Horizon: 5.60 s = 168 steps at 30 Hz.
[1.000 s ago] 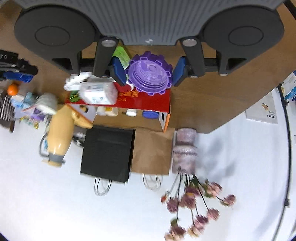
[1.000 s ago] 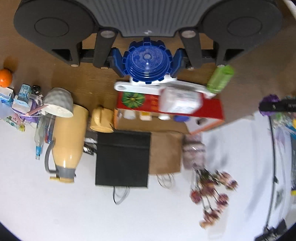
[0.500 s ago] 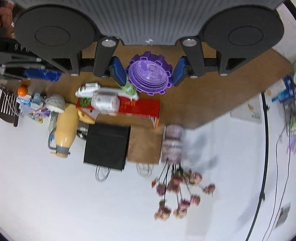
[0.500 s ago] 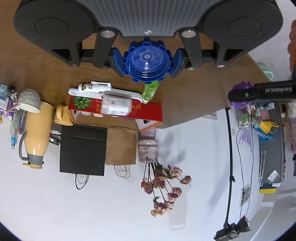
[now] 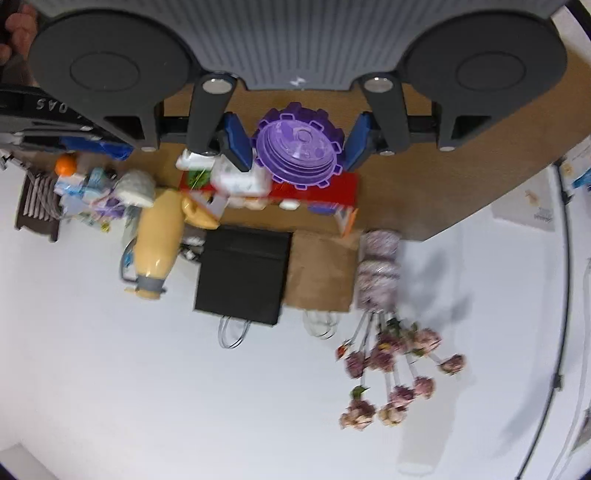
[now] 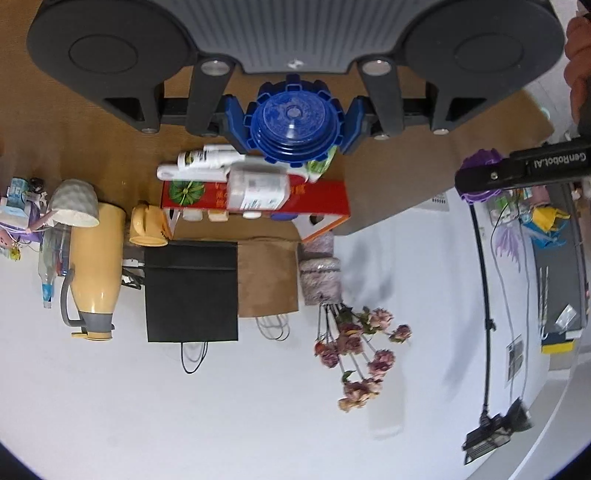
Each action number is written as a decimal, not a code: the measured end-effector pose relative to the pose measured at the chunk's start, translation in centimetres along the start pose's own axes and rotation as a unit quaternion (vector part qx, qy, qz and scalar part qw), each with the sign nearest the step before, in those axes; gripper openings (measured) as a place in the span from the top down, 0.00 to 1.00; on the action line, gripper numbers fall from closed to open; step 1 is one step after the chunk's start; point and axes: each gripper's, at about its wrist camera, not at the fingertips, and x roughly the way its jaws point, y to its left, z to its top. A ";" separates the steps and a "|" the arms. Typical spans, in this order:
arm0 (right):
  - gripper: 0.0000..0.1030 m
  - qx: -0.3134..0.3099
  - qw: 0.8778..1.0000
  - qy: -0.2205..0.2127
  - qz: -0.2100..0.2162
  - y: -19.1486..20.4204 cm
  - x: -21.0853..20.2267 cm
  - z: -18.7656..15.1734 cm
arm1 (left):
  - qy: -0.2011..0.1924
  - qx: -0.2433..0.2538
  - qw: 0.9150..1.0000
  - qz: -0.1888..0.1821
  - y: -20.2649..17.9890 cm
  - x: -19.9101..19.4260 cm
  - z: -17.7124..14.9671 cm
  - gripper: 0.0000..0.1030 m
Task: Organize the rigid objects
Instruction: 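Carry the purple cap and blue bottle cap over the red box, then lower both caps into the red box and open both tools, then withdraw both open tools from the box back toward the table, then grasp the green spray bottle with the left tool while the right tool grasps the white spray bottle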
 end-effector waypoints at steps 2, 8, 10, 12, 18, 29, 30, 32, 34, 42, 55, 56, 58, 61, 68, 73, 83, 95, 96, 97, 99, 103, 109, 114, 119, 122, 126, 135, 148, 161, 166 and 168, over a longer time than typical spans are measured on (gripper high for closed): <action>0.49 0.006 1.000 -0.005 0.022 -0.9 1.3 1.9 | -0.010 -0.012 0.999 -0.034 0.3 1.8 2.2 0.46; 0.49 0.038 0.994 -0.007 0.100 -4.3 5.4 8.8 | 0.011 -0.024 0.993 -0.112 1.5 8.2 8.5 0.46; 0.49 0.045 0.992 -0.001 0.115 -5.5 7.6 11.6 | 0.032 -0.027 0.992 -0.118 2.2 10.7 10.3 0.46; 0.49 0.040 0.993 0.014 0.109 -6.4 10.3 14.2 | 0.056 -0.031 0.991 -0.116 3.1 14.2 12.3 0.46; 0.49 0.056 0.991 0.083 0.086 -7.9 20.8 19.4 | 0.150 -0.052 0.985 -0.064 5.4 26.9 14.8 0.46; 0.49 0.124 0.962 0.238 0.045 -10.2 41.9 15.1 | 0.264 0.047 0.963 -0.002 5.3 41.2 8.6 0.45; 0.49 0.128 0.960 0.246 0.046 -10.1 43.3 14.6 | 0.264 0.047 0.963 0.006 5.6 41.7 8.2 0.45; 0.49 0.125 0.958 0.254 0.040 -9.6 45.2 13.8 | 0.258 0.037 0.965 0.019 6.3 42.6 7.8 0.45; 0.49 0.120 0.955 0.267 0.036 -9.1 47.0 13.1 | 0.263 0.042 0.964 0.005 6.5 43.3 7.4 0.39; 0.29 0.182 0.939 0.286 0.055 -9.7 48.0 13.1 | 0.243 0.060 0.968 0.001 5.9 41.4 8.2 0.28; 0.23 0.085 0.978 0.189 0.000 -10.9 29.6 18.6 | 0.171 0.059 0.983 0.021 5.9 26.7 13.1 0.14; 0.22 0.084 0.979 0.185 0.001 -10.8 28.3 18.4 | 0.163 0.066 0.984 0.021 5.6 25.4 13.1 0.13; 0.22 0.080 0.981 0.177 0.007 -10.4 25.5 17.8 | 0.147 0.071 0.986 0.018 4.9 22.6 13.0 0.10; 0.18 0.086 0.983 0.158 0.025 -9.8 21.4 16.6 | 0.125 0.062 0.990 0.002 4.2 19.0 12.1 0.10; 0.18 0.059 0.992 0.098 0.050 -6.3 11.4 11.9 | 0.057 0.076 0.995 -0.010 2.4 8.1 6.9 0.04; 0.18 0.027 0.998 0.038 0.044 -3.2 4.1 7.9 | 0.028 0.054 0.998 -0.001 1.6 1.3 3.0 0.02; 0.07 -0.003 0.999 -0.044 -0.016 1.0 -3.7 0.5 | -0.050 0.055 0.994 0.080 -0.6 -7.0 -1.4 0.00; 0.00 -0.019 0.998 -0.054 -0.037 3.9 -8.5 -6.2 | -0.037 0.066 0.994 0.077 -1.6 -7.5 -4.5 0.00; 0.00 -0.016 0.998 -0.054 -0.037 3.8 -8.5 -6.2 | -0.038 0.063 0.994 0.080 -1.6 -7.5 -4.6 0.00; 0.00 -0.013 0.998 -0.055 -0.038 3.6 -8.4 -6.1 | -0.038 0.063 0.994 0.081 -1.5 -7.5 -4.6 0.00; 0.00 -0.003 0.998 -0.058 -0.040 3.2 -8.4 -6.0 | -0.041 0.066 0.994 0.083 -1.6 -7.6 -4.6 0.00; 0.00 0.013 0.998 -0.055 -0.042 2.8 -8.0 -6.0 | -0.044 0.072 0.993 0.080 -1.7 -7.5 -4.7 0.00; 0.00 0.007 0.998 -0.050 -0.046 2.8 -7.4 -6.0 | -0.032 0.072 0.994 0.076 -1.6 -6.5 -4.9 0.00; 0.00 0.020 0.998 -0.041 -0.052 2.1 -6.6 -5.9 | -0.020 0.072 0.994 0.078 -1.3 -5.5 -5.2 0.00; 0.00 0.030 0.997 -0.027 -0.061 1.2 -5.4 -6.0 | -0.010 0.067 0.994 0.085 -0.9 -4.3 -5.3 0.00; 0.00 0.041 0.997 -0.017 -0.066 0.3 -4.4 -5.8 | 0.001 0.065 0.994 0.088 -0.8 -3.3 -5.4 0.00; 0.00 0.050 0.996 -0.012 -0.070 -0.9 -3.1 -5.3 | 0.009 0.067 0.994 0.087 -0.7 -1.9 -5.2 0.00; 0.00 0.025 0.997 0.000 -0.079 -3.2 1.0 -3.1 | 0.022 0.081 0.995 0.059 -1.9 3.5 -3.5 0.00; 0.06 -0.040 0.997 0.048 -0.052 -7.7 10.8 1.4 | 0.079 0.107 0.991 -0.004 -3.9 16.4 -1.6 0.00; 0.54 -0.022 0.991 0.135 0.012 -10.8 21.8 1.7 | 0.189 0.041 0.981 0.008 -0.2 24.1 -3.7 0.32; 0.55 -0.031 0.988 0.151 -0.023 -11.1 22.0 1.1 | 0.197 0.027 0.980 0.004 0.6 23.2 -4.2 0.57; 0.54 -0.011 0.987 0.158 -0.024 -11.6 21.0 0.9 | 0.196 0.027 0.980 0.002 0.7 22.3 -4.2 0.64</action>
